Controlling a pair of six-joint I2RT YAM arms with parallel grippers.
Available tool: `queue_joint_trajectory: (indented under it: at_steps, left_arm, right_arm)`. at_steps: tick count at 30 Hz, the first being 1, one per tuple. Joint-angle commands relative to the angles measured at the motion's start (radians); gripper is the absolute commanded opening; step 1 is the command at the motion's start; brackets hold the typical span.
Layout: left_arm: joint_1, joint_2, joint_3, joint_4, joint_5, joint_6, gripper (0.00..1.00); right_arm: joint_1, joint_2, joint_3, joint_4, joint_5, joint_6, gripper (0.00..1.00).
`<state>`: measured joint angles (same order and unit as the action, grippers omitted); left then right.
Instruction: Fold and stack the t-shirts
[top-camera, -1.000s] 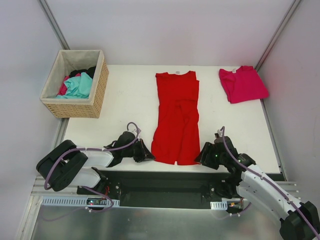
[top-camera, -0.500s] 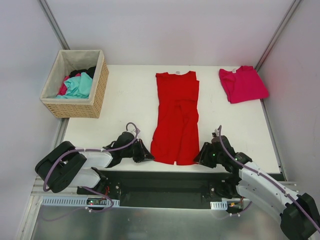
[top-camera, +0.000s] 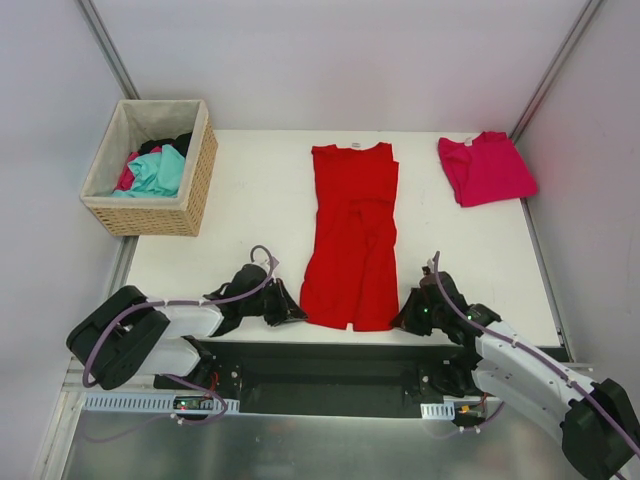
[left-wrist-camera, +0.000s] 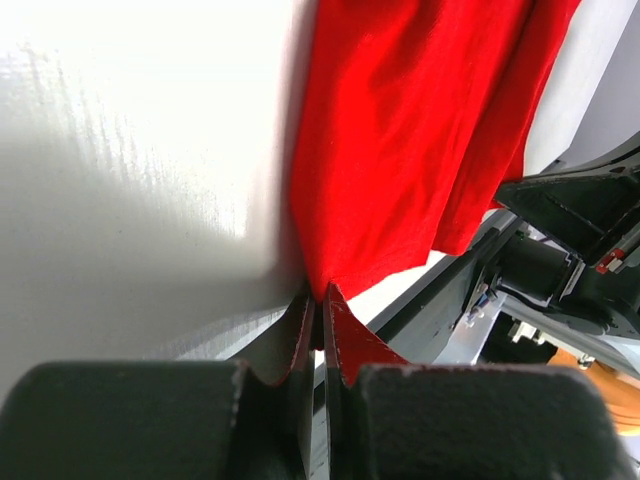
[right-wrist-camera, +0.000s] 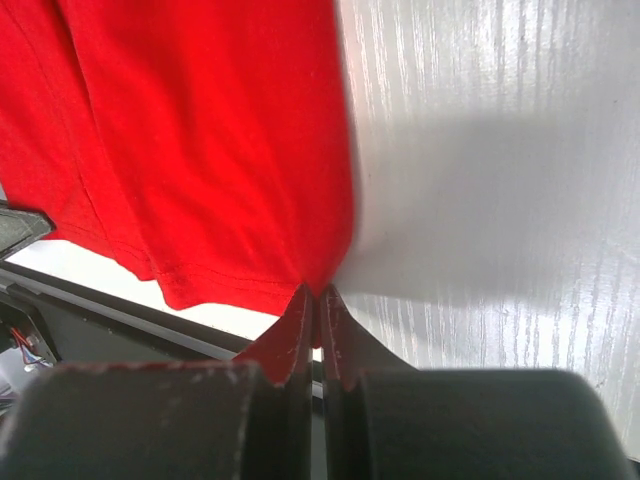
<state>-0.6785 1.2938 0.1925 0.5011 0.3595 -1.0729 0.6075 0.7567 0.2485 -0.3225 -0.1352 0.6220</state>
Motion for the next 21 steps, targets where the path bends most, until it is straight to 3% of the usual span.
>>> queue_joint_trajectory:
  at_steps: [1, 10, 21]
  left_arm:
    - [0.01, -0.043, 0.004, -0.153, -0.028, 0.066, 0.0]
    - [0.01, -0.252, 0.225, -0.458, -0.076, 0.231, 0.0]
    - [0.022, -0.091, 0.484, -0.493, -0.054, 0.304, 0.0]
  right_arm:
    - [0.018, -0.028, 0.052, -0.055, 0.043, -0.021, 0.01]
    - [0.043, 0.007, 0.251, -0.133, 0.092, -0.122, 0.01]
    - [0.054, 0.211, 0.441, -0.089, 0.172, -0.194, 0.01]
